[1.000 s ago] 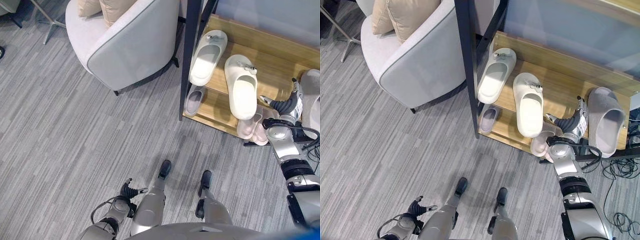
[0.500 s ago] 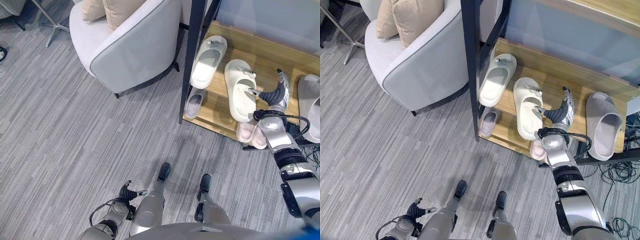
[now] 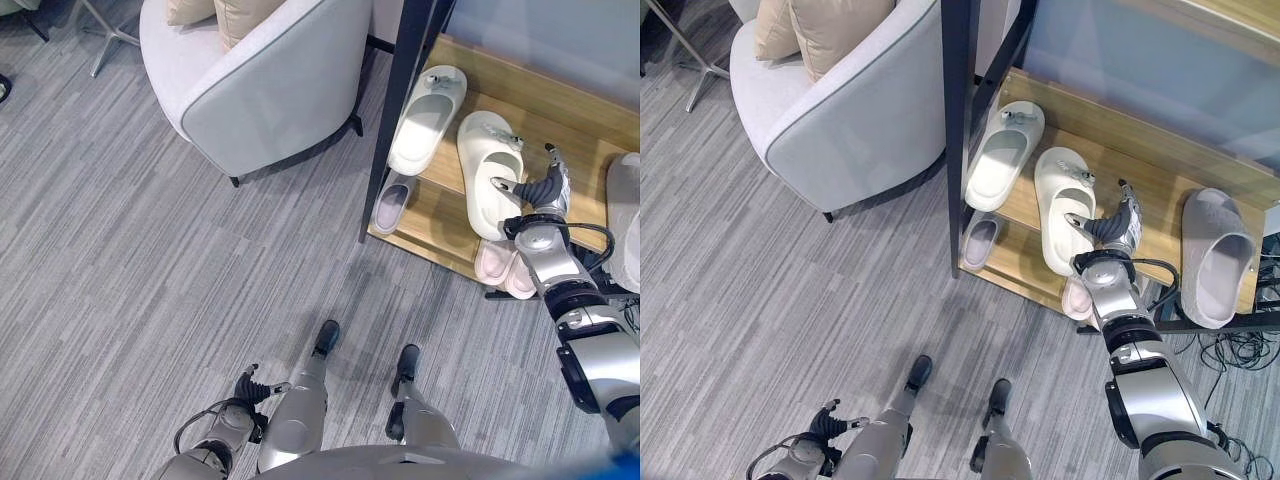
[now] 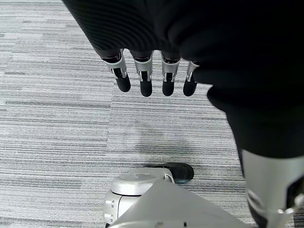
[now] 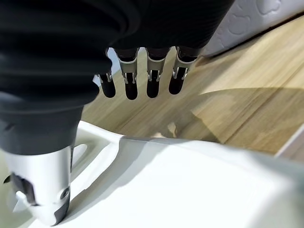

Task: Arrange the slippers neatly on the shoe rack.

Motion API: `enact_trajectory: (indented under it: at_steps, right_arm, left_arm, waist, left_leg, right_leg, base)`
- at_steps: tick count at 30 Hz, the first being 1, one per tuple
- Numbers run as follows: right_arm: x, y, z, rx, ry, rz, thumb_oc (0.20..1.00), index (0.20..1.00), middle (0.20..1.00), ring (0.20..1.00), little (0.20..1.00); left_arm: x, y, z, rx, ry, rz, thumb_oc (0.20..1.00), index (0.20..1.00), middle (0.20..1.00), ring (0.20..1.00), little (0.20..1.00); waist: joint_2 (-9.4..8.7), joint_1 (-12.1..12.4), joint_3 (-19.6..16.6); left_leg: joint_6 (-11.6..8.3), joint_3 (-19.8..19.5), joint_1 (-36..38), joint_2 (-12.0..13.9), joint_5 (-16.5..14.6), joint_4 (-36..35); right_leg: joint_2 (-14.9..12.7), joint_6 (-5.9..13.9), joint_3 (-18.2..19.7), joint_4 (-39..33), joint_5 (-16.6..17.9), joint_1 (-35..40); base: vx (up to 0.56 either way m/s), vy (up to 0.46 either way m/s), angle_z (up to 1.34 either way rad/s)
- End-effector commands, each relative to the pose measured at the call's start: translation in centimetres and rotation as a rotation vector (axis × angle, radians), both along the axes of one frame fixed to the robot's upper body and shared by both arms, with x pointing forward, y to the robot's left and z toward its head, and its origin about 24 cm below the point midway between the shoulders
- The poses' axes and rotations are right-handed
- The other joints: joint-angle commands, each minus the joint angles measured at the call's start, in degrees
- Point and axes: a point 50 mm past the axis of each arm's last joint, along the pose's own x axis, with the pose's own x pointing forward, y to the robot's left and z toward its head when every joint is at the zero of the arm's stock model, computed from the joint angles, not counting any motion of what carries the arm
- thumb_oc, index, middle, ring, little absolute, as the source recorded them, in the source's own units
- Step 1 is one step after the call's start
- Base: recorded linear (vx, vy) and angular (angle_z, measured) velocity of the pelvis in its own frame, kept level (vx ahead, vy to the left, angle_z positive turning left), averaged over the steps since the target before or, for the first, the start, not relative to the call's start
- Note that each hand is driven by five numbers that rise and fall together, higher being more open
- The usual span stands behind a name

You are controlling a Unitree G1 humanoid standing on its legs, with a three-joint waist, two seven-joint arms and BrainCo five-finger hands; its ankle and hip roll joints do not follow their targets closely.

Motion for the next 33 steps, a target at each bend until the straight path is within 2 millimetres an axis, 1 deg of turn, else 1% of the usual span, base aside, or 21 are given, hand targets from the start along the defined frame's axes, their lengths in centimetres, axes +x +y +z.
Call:
enact_trajectory:
  at_steps: [1,2,3,4,5,6,7,12,15,24,26,29,31,33]
  right_arm:
    - [0.2,-1.4,2.6,-0.039,-0.075,-0.010,1.000,1.000,1.000,1.000,1.000]
    - [0.3,-1.4,2.7,-0.033,-0.077,-0.009,0.884,0.884,0.884,0.884,0.884]
    - [0.5,-0.3,2.9,-0.050,-0.083,0.039,0.652,0.652,0.652,0.652,0.652]
    - [0.8,-0.4,3.2,-0.048,-0.078,0.025,0.200,0.200,0.200,0.200,0.200]
    - [0.9,-0.6,3.3,-0.052,-0.072,0.013,0.200,0.200,0.200,0.200,0.200]
    - [0.8,-1.3,3.3,-0.045,-0.058,-0.014,0.200,0.200,0.200,0.200,0.200]
    - [0.9,-1.3,3.5,-0.040,-0.065,-0.017,0.200,0.200,0.200,0.200,0.200]
    - [0.9,-1.6,3.6,-0.003,-0.080,-0.050,0.200,0.200,0.200,0.200,0.200]
    - [0.9,-1.7,3.9,0.000,-0.098,-0.080,0.200,0.200,0.200,0.200,0.200]
    - [1.1,-0.8,5.1,0.029,-0.187,-0.114,0.200,0.200,0.200,0.200,0.200]
    - [1.2,-0.4,5.3,0.077,-0.215,-0.123,0.200,0.200,0.200,0.200,0.200]
    - [1.5,-0.1,6.6,0.085,-0.246,-0.135,0.200,0.200,0.200,0.200,0.200]
    - [1.7,-0.1,6.9,0.092,-0.252,-0.145,0.200,0.200,0.200,0.200,0.200]
    - [1.9,0.3,6.9,0.150,-0.257,-0.160,0.200,0.200,0.200,0.200,0.200]
  left_arm:
    - [-1.2,-0.4,-0.7,0.003,0.074,-0.010,1.000,1.000,1.000,1.000,1.000]
    - [-1.3,-0.3,-0.7,0.005,0.078,-0.007,1.000,1.000,1.000,1.000,1.000]
    - [-0.4,-0.2,-0.4,-0.004,0.069,0.009,1.000,1.000,1.000,1.000,1.000]
    - [0.0,-0.5,-0.3,-0.004,0.049,0.005,1.000,1.000,1.000,1.000,1.000]
    - [-0.3,-0.6,-0.4,-0.009,0.052,0.015,1.000,1.000,1.000,1.000,1.000]
    - [-0.7,-0.5,-0.5,-0.009,0.058,0.027,1.000,1.000,1.000,1.000,1.000]
    - [-0.8,-0.5,-0.6,-0.011,0.064,0.032,1.000,1.000,1.000,1.000,1.000]
    - [-0.9,-0.5,-0.6,-0.014,0.069,0.034,1.000,1.000,1.000,1.000,1.000]
    - [-0.5,-0.5,-0.5,-0.015,0.063,0.040,1.000,1.000,1.000,1.000,1.000]
    - [0.3,-0.6,-0.3,-0.012,0.050,0.053,1.000,1.000,1.000,1.000,1.000]
    - [0.6,-0.6,-0.2,-0.011,0.045,0.056,1.000,1.000,1.000,1.000,1.000]
    - [1.4,-0.6,0.1,-0.003,0.030,0.044,1.000,1.000,1.000,1.000,1.000]
    - [1.6,-0.5,0.2,0.000,0.026,0.049,1.000,1.000,1.000,1.000,1.000]
    - [1.8,-0.3,0.3,0.011,0.026,0.055,1.000,1.000,1.000,1.000,1.000]
  waist:
    - [-0.37,0.9,0.1]
    - [-0.41,1.0,0.1]
    - [-0.45,0.5,0.0]
    - [-0.46,0.5,-0.1]
    - [-0.46,0.6,-0.1]
    - [-0.55,0.7,-0.2]
    - [-0.61,0.7,-0.2]
    - [-0.64,0.4,-0.2]
    - [-0.54,0.2,-0.2]
    - [-0.32,-0.3,-0.4]
    - [-0.24,-0.4,-0.4]
    - [-0.22,-0.4,-0.1]
    - [-0.18,-0.4,-0.2]
    - [-0.12,-0.6,-0.5]
  left_leg:
    - [-2.12,2.6,-0.8,0.6,-4.2,0.0]
    - [-2.10,2.6,-0.9,0.6,-4.1,0.0]
    - [-2.12,2.7,-0.9,0.6,-4.2,0.0]
    - [-2.05,2.7,-0.9,0.6,-4.3,0.0]
    - [-2.02,2.7,-1.0,0.5,-4.3,0.0]
    - [-2.05,2.7,-1.2,0.5,-4.2,0.0]
    - [-2.05,2.6,-1.2,0.5,-4.2,0.0]
    - [-1.95,2.8,-1.6,0.3,-4.2,0.0]
    - [-1.85,3.0,-1.7,0.2,-4.2,0.0]
    - [-1.59,3.5,-1.9,-0.1,-4.4,0.0]
    - [-1.53,3.7,-1.9,-0.1,-4.5,0.0]
    - [-1.34,4.0,-2.1,-0.3,-4.5,0.0]
    - [-1.26,4.0,-2.0,-0.4,-4.5,0.0]
    - [-1.04,4.1,-1.8,-0.7,-4.8,0.0]
  right_leg:
    - [-4.2,4.48,-0.6,0.5,-1.7,3.7]
    - [-4.2,4.48,-0.7,0.5,-1.6,3.7]
    - [-4.2,4.60,-0.6,0.5,-1.5,3.6]
    - [-4.3,4.60,-0.6,0.5,-1.5,3.5]
    - [-4.2,4.58,-0.6,0.5,-1.5,3.5]
    - [-4.2,4.54,-0.7,0.5,-1.5,3.4]
    - [-4.2,4.52,-0.7,0.5,-1.5,3.4]
    - [-4.3,4.55,-0.4,0.5,-1.2,3.0]
    - [-4.4,4.57,0.0,0.5,-1.1,2.7]
    - [-4.8,4.64,0.4,0.5,-0.8,2.2]
    - [-4.8,4.66,0.5,0.5,-0.7,2.2]
    - [-5.0,4.67,0.8,0.5,-0.4,1.9]
    - [-5.2,4.70,0.7,0.5,-0.3,2.0]
    - [-5.6,4.75,0.8,0.5,-0.2,2.1]
  base:
    - [0.00,0.034,0.02]
    - [0.00,0.044,0.07]
    - [0.00,0.046,0.11]
    - [-0.01,0.035,0.13]
    - [0.00,0.021,0.07]
    - [0.00,0.000,0.00]
    - [0.00,0.015,0.05]
    - [-0.01,0.025,0.01]
    - [0.00,0.011,-0.01]
    - [0.00,0.021,-0.01]
    - [0.02,0.039,-0.05]
    - [0.00,0.060,-0.10]
    - [0.02,0.056,-0.08]
    - [0.03,0.067,0.00]
